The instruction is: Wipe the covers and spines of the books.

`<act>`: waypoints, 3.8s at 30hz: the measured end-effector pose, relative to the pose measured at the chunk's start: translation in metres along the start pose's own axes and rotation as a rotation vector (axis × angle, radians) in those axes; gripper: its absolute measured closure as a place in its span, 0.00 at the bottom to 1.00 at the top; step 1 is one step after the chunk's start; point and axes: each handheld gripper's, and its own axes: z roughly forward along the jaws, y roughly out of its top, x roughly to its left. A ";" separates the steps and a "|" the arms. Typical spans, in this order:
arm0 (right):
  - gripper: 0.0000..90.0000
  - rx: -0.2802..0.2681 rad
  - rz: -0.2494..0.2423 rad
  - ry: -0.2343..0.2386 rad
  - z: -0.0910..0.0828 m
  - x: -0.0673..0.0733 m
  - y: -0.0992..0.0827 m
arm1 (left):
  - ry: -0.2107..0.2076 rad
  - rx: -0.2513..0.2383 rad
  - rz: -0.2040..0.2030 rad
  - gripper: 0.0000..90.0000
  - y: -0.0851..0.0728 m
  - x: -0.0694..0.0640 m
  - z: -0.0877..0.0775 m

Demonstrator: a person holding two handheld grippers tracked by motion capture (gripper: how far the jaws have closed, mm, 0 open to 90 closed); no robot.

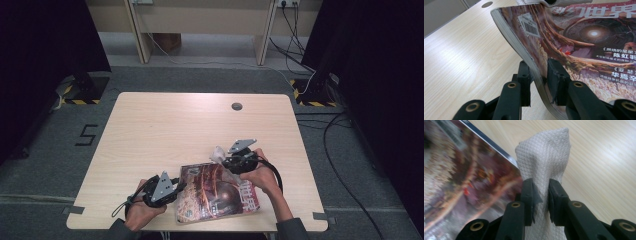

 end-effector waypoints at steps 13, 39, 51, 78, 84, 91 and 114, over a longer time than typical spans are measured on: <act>0.85 -0.080 -0.152 0.062 -0.002 0.063 0.045 | 0.004 0.000 0.005 0.81 0.000 -0.001 0.000; 0.86 -0.154 -0.133 -0.013 -0.031 0.050 0.041 | 0.002 -0.004 0.007 0.81 0.001 -0.001 0.000; 0.86 -0.117 0.010 -0.113 -0.042 0.003 0.002 | 0.002 -0.004 0.006 0.81 0.001 -0.001 0.000; 0.85 0.058 0.288 -0.334 -0.073 -0.068 -0.114 | 0.003 -0.005 0.003 0.81 0.001 -0.001 0.000; 0.84 0.125 0.283 -0.312 -0.063 -0.068 -0.121 | 0.003 -0.005 0.002 0.81 0.001 -0.001 0.000; 0.66 0.138 0.329 -0.296 -0.062 -0.071 -0.124 | 0.002 -0.005 0.002 0.81 0.001 -0.001 0.000; 0.32 -0.072 0.144 -0.131 -0.038 -0.019 -0.046 | 0.001 -0.006 0.005 0.81 0.001 0.000 0.001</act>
